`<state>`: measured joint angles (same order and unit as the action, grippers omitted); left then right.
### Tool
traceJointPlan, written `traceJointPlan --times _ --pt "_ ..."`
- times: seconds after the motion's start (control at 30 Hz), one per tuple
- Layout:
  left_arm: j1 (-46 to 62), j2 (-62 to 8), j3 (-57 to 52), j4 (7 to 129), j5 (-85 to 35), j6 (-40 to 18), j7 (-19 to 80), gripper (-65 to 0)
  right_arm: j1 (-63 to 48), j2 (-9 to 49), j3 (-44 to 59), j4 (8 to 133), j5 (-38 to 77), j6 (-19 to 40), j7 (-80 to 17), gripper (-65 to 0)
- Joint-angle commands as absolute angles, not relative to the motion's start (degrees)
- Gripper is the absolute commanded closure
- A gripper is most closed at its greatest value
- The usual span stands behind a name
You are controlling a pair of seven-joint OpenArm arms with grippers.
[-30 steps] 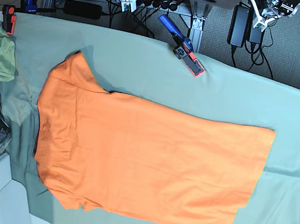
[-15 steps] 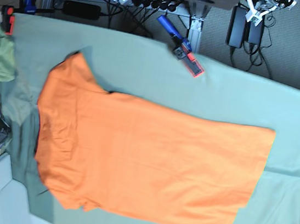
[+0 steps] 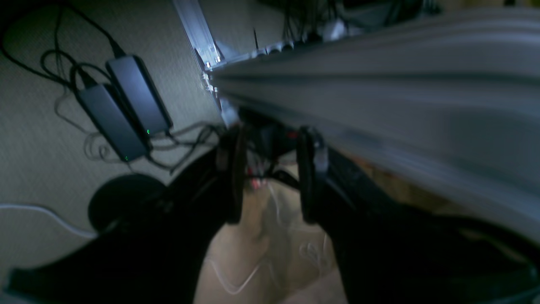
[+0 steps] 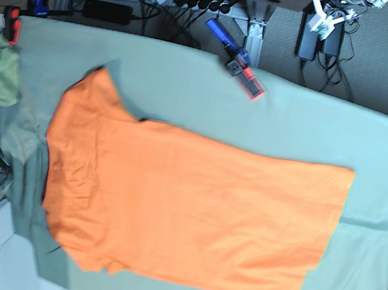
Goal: Fold the T-shirt properly
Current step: 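Move the right gripper down to the orange shirt's shoulder corner and grasp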
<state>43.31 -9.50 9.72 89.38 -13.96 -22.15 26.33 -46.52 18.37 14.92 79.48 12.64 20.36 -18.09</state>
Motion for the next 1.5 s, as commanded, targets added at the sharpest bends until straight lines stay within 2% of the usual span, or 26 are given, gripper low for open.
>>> traceJointPlan --times 0.0,0.23,0.47,0.57,0.7,0.77,1.03,1.27,1.4,1.47 --pt "44.66 -9.54 9.67 92.29 -14.61 -22.76 27.07 -23.6 -48.56 19.33 16.45 82.83 14.61 25.21 -18.79 -18.0" --pt "48.01 -9.67 9.67 108.68 -14.83 -22.94 33.76 -23.6 -53.1 19.2 27.79 101.6 34.83 25.28 -30.3 -18.0" --pt "51.31 -12.47 9.67 115.92 -13.91 -22.74 35.51 -23.6 -50.15 19.2 35.18 111.24 38.83 25.28 -30.59 -18.1" --pt "52.75 -12.56 8.97 117.64 -13.87 -22.72 35.94 -23.6 -46.96 19.16 35.68 111.09 38.79 25.28 -29.78 -19.4" --pt "53.36 -12.56 5.21 118.3 -14.2 -22.7 36.03 -23.6 -41.15 18.9 35.66 110.78 37.26 25.15 -29.54 -31.4" --pt "53.32 -12.58 2.31 118.3 -15.05 -22.5 35.99 -23.6 -38.3 18.9 35.66 110.15 36.84 24.1 -29.54 -34.4" --pt "53.34 -12.8 -7.94 118.28 -20.67 -22.55 36.01 -23.6 -26.48 18.55 35.66 100.47 36.29 20.25 -29.61 -34.4" --pt "53.19 -17.41 -12.1 118.28 -21.91 -22.52 34.48 -24.2 -22.9 12.8 34.63 96.25 38.0 20.16 -30.22 -34.3" --pt "52.27 -18.48 -13.56 118.28 -23.35 -22.52 34.28 -34.5 -21.19 10.72 34.37 96.2 37.63 20.16 -30.17 -34.3" --pt "51.64 -18.46 -14.02 118.28 -23.51 -22.22 34.13 -35.6 -20.16 10.44 34.37 96.12 36.86 20.16 -30.17 -34.3"
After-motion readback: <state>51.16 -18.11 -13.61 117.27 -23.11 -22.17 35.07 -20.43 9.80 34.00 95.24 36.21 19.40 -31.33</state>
